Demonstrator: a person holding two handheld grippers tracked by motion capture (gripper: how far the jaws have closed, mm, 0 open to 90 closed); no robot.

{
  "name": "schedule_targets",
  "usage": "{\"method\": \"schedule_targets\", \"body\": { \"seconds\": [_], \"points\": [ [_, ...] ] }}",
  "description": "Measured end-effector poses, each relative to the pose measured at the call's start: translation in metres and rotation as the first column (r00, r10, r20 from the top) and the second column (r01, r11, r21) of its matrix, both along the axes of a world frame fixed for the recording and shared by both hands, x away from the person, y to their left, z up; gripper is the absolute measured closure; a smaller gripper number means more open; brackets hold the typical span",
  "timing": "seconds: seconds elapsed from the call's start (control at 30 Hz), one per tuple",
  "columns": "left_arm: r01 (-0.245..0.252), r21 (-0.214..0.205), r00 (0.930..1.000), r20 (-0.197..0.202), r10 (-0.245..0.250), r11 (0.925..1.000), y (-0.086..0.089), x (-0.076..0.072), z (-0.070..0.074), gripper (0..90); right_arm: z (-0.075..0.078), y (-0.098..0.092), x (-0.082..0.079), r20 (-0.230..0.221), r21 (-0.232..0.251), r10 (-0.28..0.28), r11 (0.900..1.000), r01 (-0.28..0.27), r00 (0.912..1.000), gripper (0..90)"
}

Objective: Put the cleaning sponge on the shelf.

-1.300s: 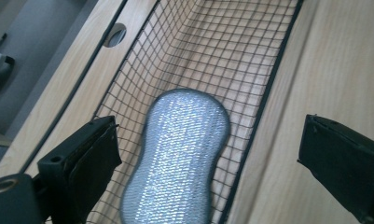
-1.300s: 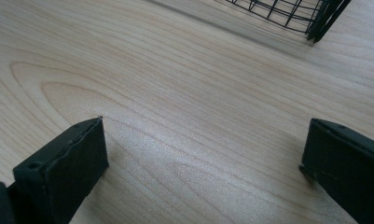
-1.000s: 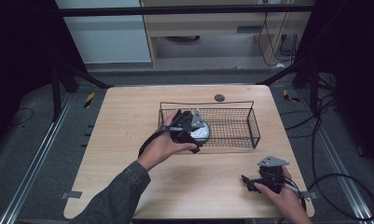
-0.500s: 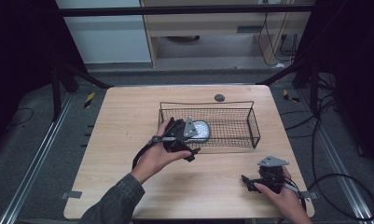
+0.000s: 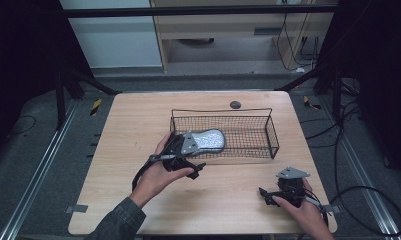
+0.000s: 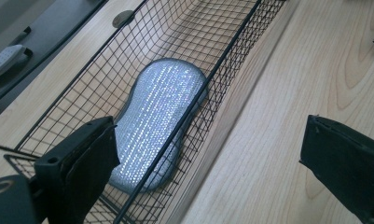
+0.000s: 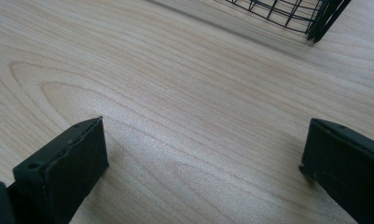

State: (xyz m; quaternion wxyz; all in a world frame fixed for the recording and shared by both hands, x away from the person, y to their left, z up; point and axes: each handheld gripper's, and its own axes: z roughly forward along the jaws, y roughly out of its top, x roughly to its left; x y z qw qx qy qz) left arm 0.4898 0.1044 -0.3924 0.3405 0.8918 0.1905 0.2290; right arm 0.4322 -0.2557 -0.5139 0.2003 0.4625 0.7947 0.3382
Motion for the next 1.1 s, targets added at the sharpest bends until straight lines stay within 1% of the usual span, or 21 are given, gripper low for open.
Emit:
{"method": "schedule_targets", "body": {
  "seconds": [0.07,0.1,0.13,0.17,0.23,0.3,0.33,0.37,0.4,0.43,0.47,0.5,0.53,0.63,0.7,0.77,0.93,0.97,1.03,1.07,1.1],
  "points": [
    [-0.006,-0.007,1.0,0.002,0.006,1.0,0.003,-0.001,0.0,3.2,0.0,0.0,0.0,0.001,-0.001,0.001,1.0,-0.001,1.0,0.3],
    [-0.017,-0.017,0.9998,0.001,0.017,0.9997,0.009,-0.002,-0.001,3.2,0.0,0.0,0.0,0.001,-0.001,0.001,1.0,-0.001,1.0,0.3],
    [-0.017,-0.017,0.9998,0.001,0.017,0.9997,0.009,-0.002,-0.001,3.2,0.0,0.0,0.0,0.001,-0.001,0.001,1.0,-0.001,1.0,0.3],
    [-0.031,-0.025,0.9995,0.001,0.031,0.9992,0.016,-0.003,-0.002,3.1,0.0,0.0,0.0,0.001,0.0,0.0,1.0,0.0,1.0,0.3],
    [-0.038,-0.026,0.9993,0.001,0.038,0.9989,0.019,-0.004,-0.002,3.2,0.0,0.0,0.0,0.001,0.0,0.0,1.0,0.0,1.0,0.3],
    [-0.057,-0.039,0.9984,0.004,0.057,0.9976,0.032,-0.006,-0.002,3.1,0.0,0.0,0.0,0.002,-0.001,0.0,1.0,0.0,1.0,0.3],
    [-0.057,-0.039,0.9984,0.004,0.057,0.9976,0.032,-0.006,-0.002,3.1,0.0,0.0,0.0,0.002,-0.001,0.0,1.0,0.0,1.0,0.3],
    [-0.067,-0.053,0.9977,0.004,0.067,0.9964,0.036,-0.007,-0.002,3.1,0.0,0.0,0.0,0.002,-0.001,0.0,1.0,0.0,1.0,0.3],
    [-0.079,-0.061,0.9968,0.004,0.079,0.995,0.045,-0.007,-0.002,3.1,0.0,0.0,0.0,0.002,-0.001,-0.001,1.0,0.001,1.0,0.3],
    [-0.079,-0.061,0.9968,0.004,0.079,0.995,0.045,-0.007,-0.002,3.1,0.0,0.0,0.0,0.002,-0.001,-0.001,1.0,0.001,1.0,0.3],
    [-0.089,-0.072,0.996,-0.003,0.089,0.9934,0.054,-0.007,-0.003,3.1,0.0,0.0,0.0,0.002,-0.001,-0.001,1.0,0.001,1.0,0.3],
    [-0.089,-0.072,0.996,-0.003,0.089,0.9934,0.054,-0.007,-0.003,3.1,0.0,0.0,0.0,0.002,-0.001,-0.001,1.0,0.001,1.0,0.3],
    [-0.114,-0.076,0.9934,-0.008,0.114,0.9905,0.063,-0.005,-0.004,3.1,0.0,0.0,0.0,0.002,-0.001,-0.001,1.0,0.001,1.0,0.3],
    [-0.143,-0.085,0.9896,-0.023,0.142,0.986,0.075,-0.003,-0.009,3.2,0.0,0.0,0.0,0.002,-0.001,-0.001,1.0,0.001,1.0,0.3],
    [-0.146,-0.08,0.9892,-0.024,0.145,0.986,0.078,-0.002,-0.01,3.3,0.0,0.0,0.0,0.001,0.0,-0.002,1.0,0.002,1.0,0.3],
    [-0.16,-0.086,0.9869,-0.032,0.158,0.9833,0.085,-0.002,-0.016,3.3,0.0,0.0,0.0,0.001,0.0,-0.002,1.0,0.002,1.0,0.3],
    [-0.171,-0.076,0.9848,-0.045,0.168,0.9823,0.092,-0.002,-0.024,3.3,0.0,0.0,0.0,0.001,0.0,-0.003,1.0,0.003,1.0,0.3],
    [-0.175,-0.05,0.9839,-0.046,0.173,0.9833,0.097,0.0,-0.028,3.3,0.0,0.0,0.0,0.001,0.0,-0.003,1.0,0.003,1.0,0.3],
    [-0.188,-0.048,0.9811,-0.056,0.185,0.981,0.101,0.001,-0.032,3.3,0.0,0.0,0.0,0.001,0.0,-0.003,1.0,0.003,1.0,0.3],
    [-0.188,-0.048,0.9811,-0.056,0.185,0.981,0.101,0.001,-0.032,3.3,0.0,0.0,0.0,0.001,0.0,-0.003,1.0,0.003,1.0,0.3],
    [-0.197,-0.043,0.979,-0.064,0.194,0.9795,0.105,0.003,-0.035,3.3,0.0,0.0,0.0,0.001,0.0,-0.003,1.0,0.003,1.0,0.3]
  ]
}}
